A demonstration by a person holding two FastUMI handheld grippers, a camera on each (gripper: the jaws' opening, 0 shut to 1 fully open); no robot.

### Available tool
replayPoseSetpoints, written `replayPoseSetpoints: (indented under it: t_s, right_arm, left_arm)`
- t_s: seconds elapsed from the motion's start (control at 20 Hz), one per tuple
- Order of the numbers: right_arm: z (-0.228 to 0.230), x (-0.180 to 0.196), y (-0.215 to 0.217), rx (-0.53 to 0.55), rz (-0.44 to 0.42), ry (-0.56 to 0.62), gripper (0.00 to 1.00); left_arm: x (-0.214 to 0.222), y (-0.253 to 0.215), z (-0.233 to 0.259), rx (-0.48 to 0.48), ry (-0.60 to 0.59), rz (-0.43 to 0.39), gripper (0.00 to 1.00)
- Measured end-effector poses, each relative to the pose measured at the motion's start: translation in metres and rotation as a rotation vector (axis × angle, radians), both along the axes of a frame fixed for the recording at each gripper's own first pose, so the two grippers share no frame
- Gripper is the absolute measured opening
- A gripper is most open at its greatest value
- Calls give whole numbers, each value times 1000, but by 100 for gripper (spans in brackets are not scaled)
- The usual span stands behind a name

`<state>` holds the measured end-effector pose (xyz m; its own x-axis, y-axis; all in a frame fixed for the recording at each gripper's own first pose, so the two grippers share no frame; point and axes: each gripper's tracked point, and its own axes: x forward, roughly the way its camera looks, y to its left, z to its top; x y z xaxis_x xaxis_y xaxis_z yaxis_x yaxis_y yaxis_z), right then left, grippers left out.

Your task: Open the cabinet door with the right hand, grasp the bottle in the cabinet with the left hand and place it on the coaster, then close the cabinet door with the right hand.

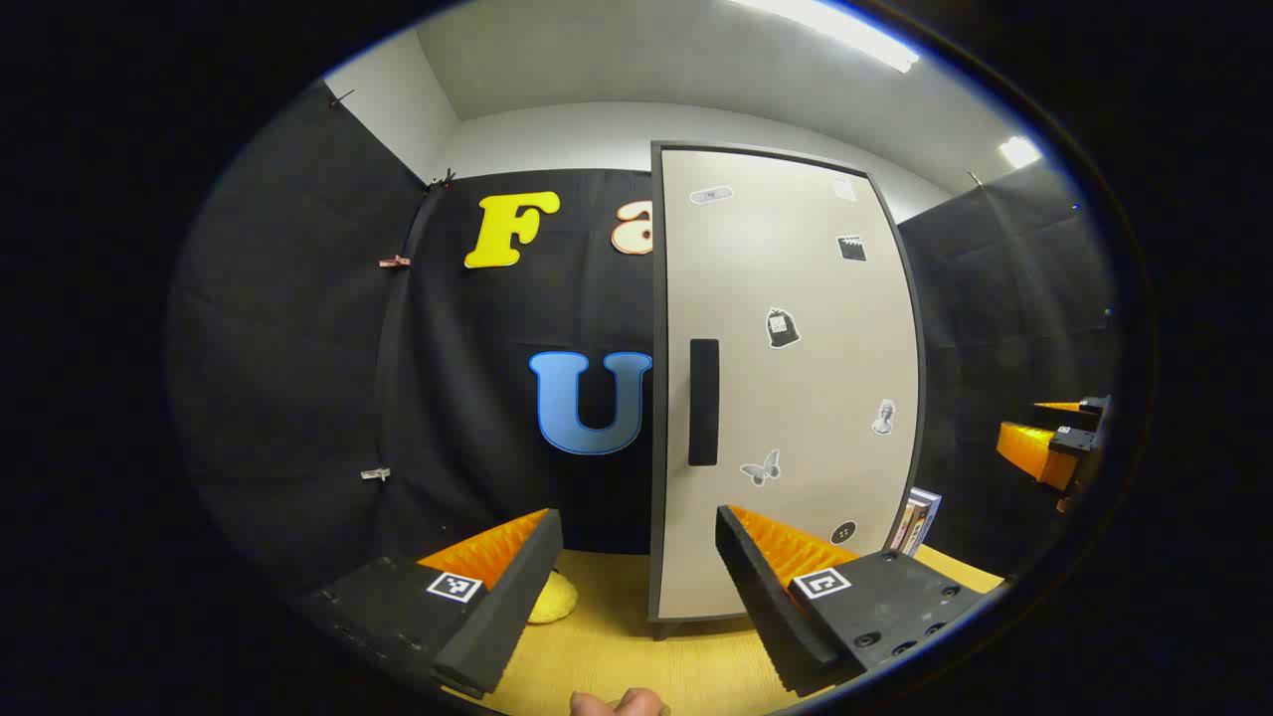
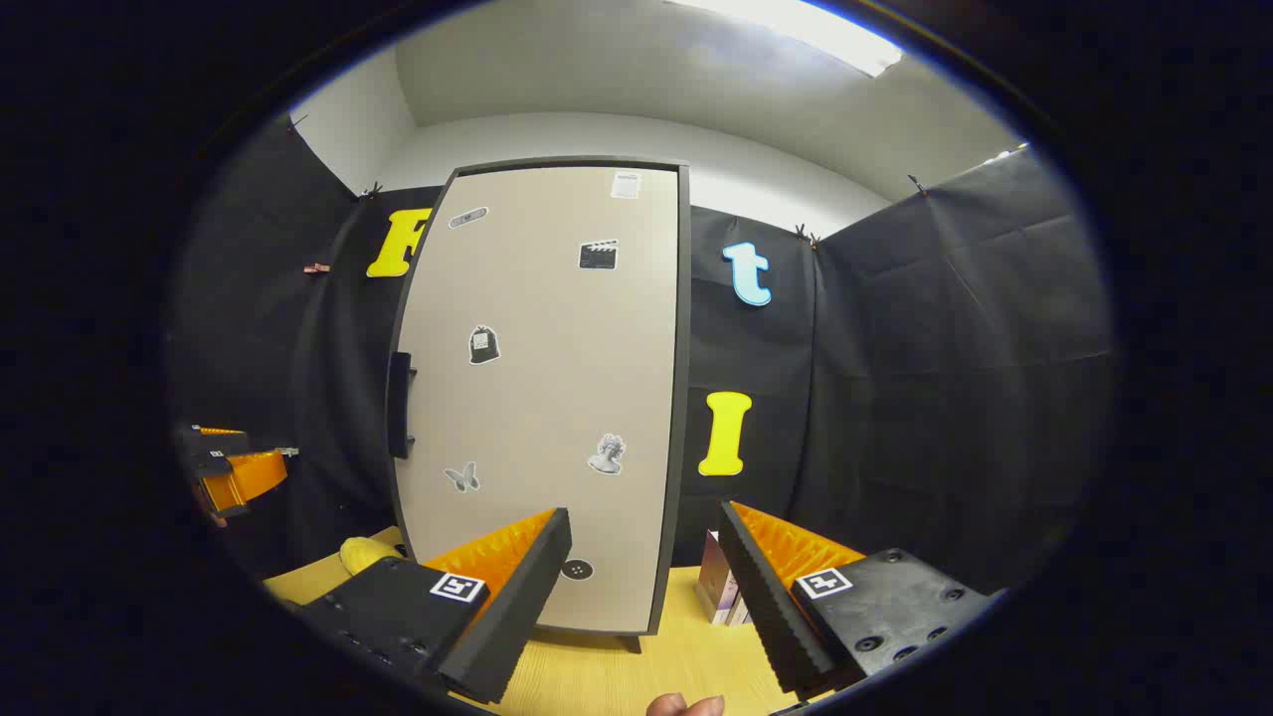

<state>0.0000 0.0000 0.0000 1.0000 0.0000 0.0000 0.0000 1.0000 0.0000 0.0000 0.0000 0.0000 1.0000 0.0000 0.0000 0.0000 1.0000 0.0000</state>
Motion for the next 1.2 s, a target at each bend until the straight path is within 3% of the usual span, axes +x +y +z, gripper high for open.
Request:
replayPoseSetpoints:
  t_s: [1.2]
  right_arm:
    - [5,-4,20,14,12,15,97]
  left_arm:
    - [-3,-12,17,31,7,-16,98]
